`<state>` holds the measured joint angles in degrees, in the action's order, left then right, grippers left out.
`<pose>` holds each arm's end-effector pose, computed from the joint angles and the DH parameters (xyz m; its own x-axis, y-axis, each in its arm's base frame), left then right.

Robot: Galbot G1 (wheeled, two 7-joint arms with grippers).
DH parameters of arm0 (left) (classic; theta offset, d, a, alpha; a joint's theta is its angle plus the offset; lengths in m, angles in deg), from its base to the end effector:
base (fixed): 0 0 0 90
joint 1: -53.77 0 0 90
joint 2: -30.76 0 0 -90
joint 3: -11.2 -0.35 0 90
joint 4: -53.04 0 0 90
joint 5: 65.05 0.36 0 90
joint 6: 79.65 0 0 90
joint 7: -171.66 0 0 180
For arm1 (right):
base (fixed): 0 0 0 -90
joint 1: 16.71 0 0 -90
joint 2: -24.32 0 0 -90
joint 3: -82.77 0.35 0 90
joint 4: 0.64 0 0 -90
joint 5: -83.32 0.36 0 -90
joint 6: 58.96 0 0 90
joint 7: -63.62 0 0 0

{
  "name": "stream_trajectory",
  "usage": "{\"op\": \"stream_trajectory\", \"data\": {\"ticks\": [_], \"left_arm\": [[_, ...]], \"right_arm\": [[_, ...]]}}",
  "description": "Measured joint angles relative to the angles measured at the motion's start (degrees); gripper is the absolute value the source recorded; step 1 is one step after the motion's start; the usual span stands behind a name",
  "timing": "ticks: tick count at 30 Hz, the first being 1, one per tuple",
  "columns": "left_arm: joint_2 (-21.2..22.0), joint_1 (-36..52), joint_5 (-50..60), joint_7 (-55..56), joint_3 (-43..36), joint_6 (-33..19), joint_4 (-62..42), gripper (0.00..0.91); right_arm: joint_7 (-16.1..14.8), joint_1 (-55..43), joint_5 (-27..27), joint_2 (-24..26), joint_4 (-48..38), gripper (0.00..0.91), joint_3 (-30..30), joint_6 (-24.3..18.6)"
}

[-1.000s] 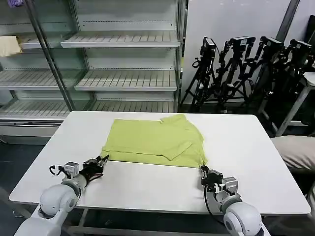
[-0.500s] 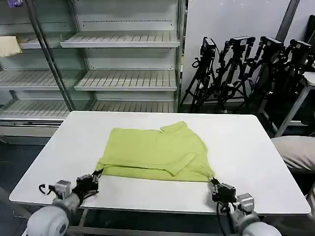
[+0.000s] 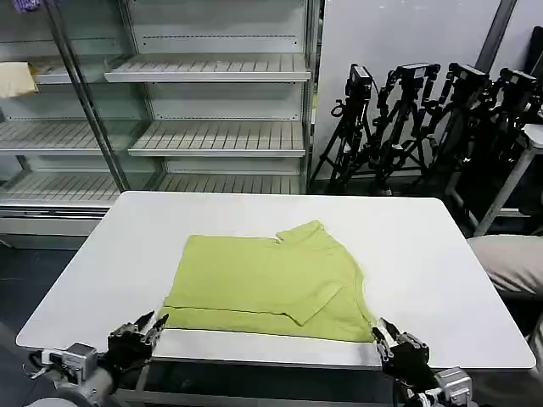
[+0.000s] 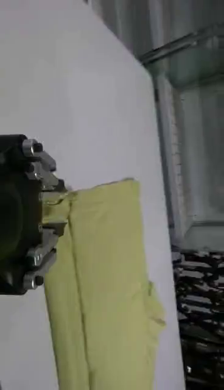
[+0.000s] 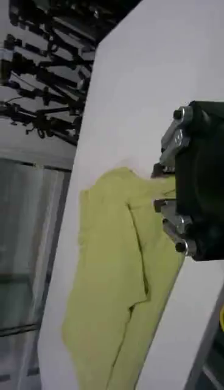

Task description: Fold and organize the clothes.

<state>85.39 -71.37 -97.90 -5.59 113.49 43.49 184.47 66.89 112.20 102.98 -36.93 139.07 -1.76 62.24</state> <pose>0.1823 0.1116 -0.1991 -0.8750 0.1493 0.4606 0.2069 0.9754 0.0768 0.1455 -0.0557 -0.1887 -0.9051 -0.1824 0.3842 -0.2485 0.9599 -0.1296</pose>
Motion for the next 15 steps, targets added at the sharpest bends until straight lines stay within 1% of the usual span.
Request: {"op": "stream_trajectory", "data": {"ticks": [2, 5, 15], "left_arm": [[-0.7, 1.5, -0.1, -0.1, 0.0, -0.1, -0.1, 0.907], [-1.3, 5.9, -0.1, -0.6, -1.6, -0.4, -2.0, 0.907], [-1.4, 26.2, -1.7, -2.1, -12.7, -1.6, -15.3, 0.907]], "right_arm": [[0.2, -2.1, 0.1, 0.0, -0.3, 0.907, -0.4, 0.3], [1.0, -7.7, 0.2, -0.5, -3.4, 0.907, -2.2, 0.6], [3.9, -33.1, 0.3, -5.6, -22.0, 0.907, -11.7, 1.4]]}}
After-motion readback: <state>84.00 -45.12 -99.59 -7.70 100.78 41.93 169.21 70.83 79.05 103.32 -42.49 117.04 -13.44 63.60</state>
